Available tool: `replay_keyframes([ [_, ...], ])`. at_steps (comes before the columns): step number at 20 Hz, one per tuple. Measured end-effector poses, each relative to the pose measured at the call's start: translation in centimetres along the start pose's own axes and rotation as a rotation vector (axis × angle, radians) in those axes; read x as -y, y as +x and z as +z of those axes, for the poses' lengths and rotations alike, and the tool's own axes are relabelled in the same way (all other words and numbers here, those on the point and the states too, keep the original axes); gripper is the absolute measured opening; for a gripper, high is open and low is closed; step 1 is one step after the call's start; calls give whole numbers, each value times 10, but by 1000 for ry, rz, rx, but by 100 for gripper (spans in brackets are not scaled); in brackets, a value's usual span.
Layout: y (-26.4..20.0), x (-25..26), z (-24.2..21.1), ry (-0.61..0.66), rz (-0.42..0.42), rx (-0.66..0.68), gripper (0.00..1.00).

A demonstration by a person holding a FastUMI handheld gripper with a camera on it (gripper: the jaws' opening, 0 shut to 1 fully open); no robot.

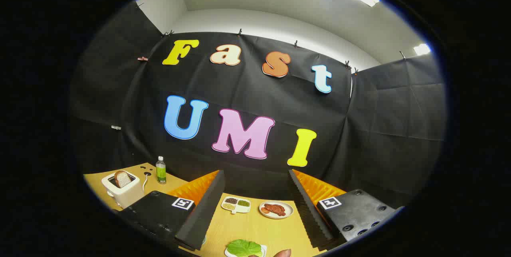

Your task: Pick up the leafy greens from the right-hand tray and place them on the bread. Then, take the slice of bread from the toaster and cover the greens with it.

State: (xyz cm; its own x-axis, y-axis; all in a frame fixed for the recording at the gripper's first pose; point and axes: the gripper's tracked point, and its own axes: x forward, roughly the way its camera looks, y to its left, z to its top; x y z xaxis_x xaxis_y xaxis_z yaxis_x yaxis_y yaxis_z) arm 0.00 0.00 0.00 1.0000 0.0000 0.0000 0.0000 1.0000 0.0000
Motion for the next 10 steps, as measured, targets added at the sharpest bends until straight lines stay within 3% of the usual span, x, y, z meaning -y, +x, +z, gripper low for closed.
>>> replay_keyframes([
  [10, -4, 6, -1, -1, -13, -5, 97],
])
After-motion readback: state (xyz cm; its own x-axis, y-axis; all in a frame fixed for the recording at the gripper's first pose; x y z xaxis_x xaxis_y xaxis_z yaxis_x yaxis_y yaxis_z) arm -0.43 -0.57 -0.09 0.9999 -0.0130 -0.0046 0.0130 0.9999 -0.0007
